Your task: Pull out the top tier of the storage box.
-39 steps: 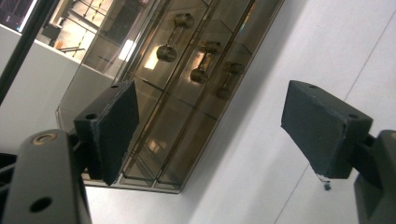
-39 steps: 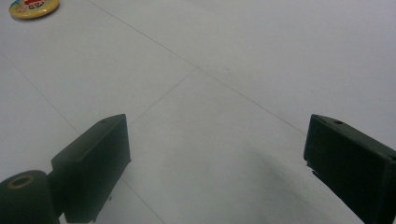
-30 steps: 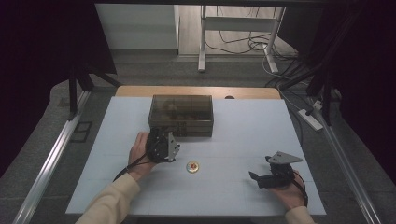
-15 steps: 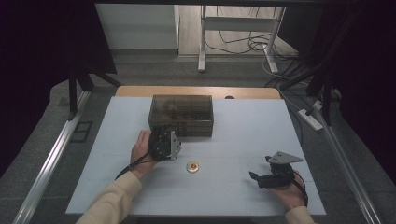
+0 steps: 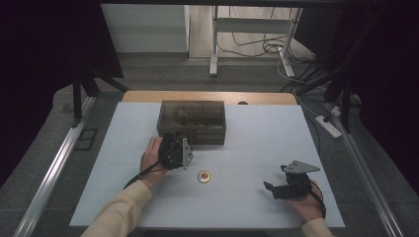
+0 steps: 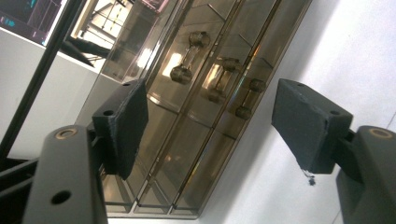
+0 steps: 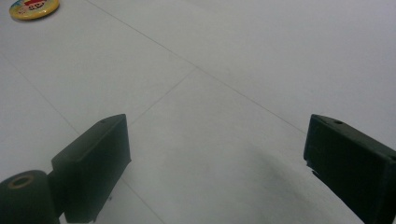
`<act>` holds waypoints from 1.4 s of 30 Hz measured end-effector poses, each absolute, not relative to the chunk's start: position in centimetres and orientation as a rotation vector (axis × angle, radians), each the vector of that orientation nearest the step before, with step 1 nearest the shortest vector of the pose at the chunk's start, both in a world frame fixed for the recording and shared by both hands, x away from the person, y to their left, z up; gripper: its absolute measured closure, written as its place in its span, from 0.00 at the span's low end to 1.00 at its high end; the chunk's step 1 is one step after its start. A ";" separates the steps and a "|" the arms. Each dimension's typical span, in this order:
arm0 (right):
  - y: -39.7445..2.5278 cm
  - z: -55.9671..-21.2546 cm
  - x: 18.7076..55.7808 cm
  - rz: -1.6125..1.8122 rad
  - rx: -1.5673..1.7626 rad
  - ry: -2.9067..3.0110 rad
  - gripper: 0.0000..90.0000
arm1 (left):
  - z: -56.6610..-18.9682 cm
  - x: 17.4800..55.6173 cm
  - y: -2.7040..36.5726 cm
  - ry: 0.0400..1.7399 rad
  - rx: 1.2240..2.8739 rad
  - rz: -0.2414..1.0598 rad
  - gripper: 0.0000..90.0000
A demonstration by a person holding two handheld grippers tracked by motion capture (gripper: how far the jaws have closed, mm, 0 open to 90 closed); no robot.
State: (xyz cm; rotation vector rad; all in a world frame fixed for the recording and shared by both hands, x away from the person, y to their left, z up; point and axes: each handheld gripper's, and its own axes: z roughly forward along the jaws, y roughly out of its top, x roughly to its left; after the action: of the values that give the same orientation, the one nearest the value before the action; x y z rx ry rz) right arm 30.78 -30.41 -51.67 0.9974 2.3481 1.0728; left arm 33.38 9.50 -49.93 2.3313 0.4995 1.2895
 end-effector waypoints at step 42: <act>-30.4 -51.7 30.8 1.069 1.001 2.353 0.08 | -50.6 34.2 9.0 0.464 2.285 1.404 0.46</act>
State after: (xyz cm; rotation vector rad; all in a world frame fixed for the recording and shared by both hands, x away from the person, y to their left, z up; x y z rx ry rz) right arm 30.80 -30.44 -51.68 1.0007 2.3533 1.0689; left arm 34.22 9.00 -50.65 2.2855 0.4642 1.4040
